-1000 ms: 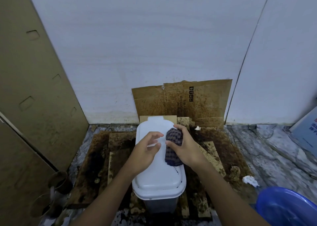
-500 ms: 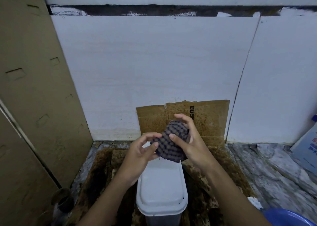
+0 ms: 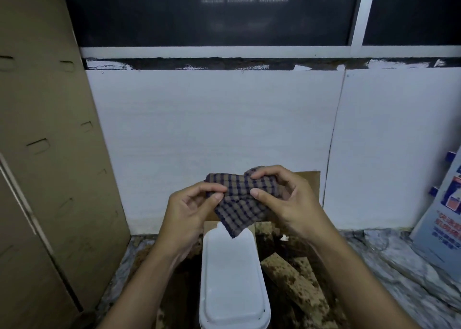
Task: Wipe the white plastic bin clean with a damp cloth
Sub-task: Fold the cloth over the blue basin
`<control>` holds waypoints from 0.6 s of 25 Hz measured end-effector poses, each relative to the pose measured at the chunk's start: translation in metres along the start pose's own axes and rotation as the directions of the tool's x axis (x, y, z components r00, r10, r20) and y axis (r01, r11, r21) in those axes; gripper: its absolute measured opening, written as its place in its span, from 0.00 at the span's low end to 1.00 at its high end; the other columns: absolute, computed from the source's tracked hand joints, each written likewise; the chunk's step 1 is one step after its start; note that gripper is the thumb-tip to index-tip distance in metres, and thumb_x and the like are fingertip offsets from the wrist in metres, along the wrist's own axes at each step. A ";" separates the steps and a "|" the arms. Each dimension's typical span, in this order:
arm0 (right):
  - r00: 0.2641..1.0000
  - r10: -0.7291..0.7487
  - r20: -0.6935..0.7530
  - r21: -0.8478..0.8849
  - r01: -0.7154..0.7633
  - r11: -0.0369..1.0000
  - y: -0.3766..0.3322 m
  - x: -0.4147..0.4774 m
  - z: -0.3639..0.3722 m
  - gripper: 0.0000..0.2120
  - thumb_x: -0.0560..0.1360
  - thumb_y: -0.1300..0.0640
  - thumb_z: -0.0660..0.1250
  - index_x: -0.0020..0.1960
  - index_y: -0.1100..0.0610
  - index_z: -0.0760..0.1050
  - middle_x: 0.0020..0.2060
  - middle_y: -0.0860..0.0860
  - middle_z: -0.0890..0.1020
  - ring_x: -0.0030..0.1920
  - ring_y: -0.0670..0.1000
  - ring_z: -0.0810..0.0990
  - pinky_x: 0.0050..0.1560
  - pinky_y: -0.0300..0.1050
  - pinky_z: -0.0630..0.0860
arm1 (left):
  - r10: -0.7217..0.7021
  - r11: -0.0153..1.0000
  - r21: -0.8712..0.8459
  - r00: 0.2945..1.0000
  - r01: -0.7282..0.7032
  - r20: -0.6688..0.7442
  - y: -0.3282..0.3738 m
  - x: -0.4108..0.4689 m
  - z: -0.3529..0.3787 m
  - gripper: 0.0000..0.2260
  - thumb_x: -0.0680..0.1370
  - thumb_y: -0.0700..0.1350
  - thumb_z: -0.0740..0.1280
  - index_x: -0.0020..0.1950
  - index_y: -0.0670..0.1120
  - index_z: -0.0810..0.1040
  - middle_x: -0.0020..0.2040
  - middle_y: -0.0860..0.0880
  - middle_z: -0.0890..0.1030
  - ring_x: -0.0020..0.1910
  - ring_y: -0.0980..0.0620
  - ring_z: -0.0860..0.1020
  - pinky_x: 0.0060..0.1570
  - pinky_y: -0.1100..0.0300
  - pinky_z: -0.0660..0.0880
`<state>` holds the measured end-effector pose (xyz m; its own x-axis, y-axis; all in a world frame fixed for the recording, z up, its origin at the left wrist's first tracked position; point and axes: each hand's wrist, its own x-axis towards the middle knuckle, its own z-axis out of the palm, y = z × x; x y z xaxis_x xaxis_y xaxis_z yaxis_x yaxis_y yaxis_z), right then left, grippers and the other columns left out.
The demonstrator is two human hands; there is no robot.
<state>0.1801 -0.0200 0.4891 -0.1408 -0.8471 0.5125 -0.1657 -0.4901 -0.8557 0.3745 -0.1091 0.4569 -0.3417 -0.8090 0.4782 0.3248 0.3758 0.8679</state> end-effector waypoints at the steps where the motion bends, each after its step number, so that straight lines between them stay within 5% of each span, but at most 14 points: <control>1: 1.000 -0.027 -0.016 -0.010 0.027 1.000 -0.006 -0.001 0.002 0.07 0.76 0.67 0.71 0.53 0.61 0.79 0.49 0.45 0.85 0.49 0.43 0.84 0.44 0.37 0.80 | 0.016 1.000 0.013 1.000 -0.016 -0.007 0.006 0.002 0.002 0.07 0.77 0.34 0.69 0.50 0.42 0.85 0.52 0.45 0.86 0.57 0.47 0.83 0.56 0.53 0.80; 4: 0.995 -0.088 -0.054 -0.023 0.087 0.996 -0.021 -0.003 0.003 0.05 0.76 0.67 0.71 0.51 0.60 0.78 0.47 0.46 0.84 0.49 0.44 0.84 0.45 0.37 0.79 | 0.035 0.999 0.008 0.999 -0.036 0.039 0.025 0.006 0.013 0.09 0.80 0.36 0.66 0.54 0.43 0.86 0.57 0.47 0.82 0.61 0.46 0.81 0.57 0.49 0.80; 9: 0.994 -0.081 -0.074 -0.058 0.077 0.995 -0.040 -0.009 -0.015 0.08 0.74 0.62 0.74 0.53 0.56 0.83 0.50 0.49 0.87 0.52 0.48 0.85 0.49 0.41 0.81 | 0.067 0.996 -0.066 0.977 -0.055 0.200 0.044 0.004 0.030 0.17 0.74 0.34 0.71 0.63 0.41 0.81 0.63 0.49 0.78 0.62 0.49 0.81 0.52 0.58 0.82; 15: 0.997 -0.013 -0.070 -0.309 -0.009 0.951 -0.055 -0.044 -0.076 0.20 0.71 0.59 0.77 0.62 0.49 0.81 0.58 0.44 0.84 0.59 0.46 0.83 0.59 0.43 0.80 | 0.100 0.995 -0.061 0.931 -0.084 0.352 0.019 0.008 0.080 0.24 0.73 0.31 0.74 0.67 0.43 0.79 0.67 0.50 0.75 0.67 0.46 0.78 0.63 0.50 0.78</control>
<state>0.1214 0.0597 0.5195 -0.2061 -0.8243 0.5272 -0.4583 -0.3947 -0.7963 0.3069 -0.0724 0.4878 -0.5962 -0.5561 0.5791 0.4056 0.4139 0.8150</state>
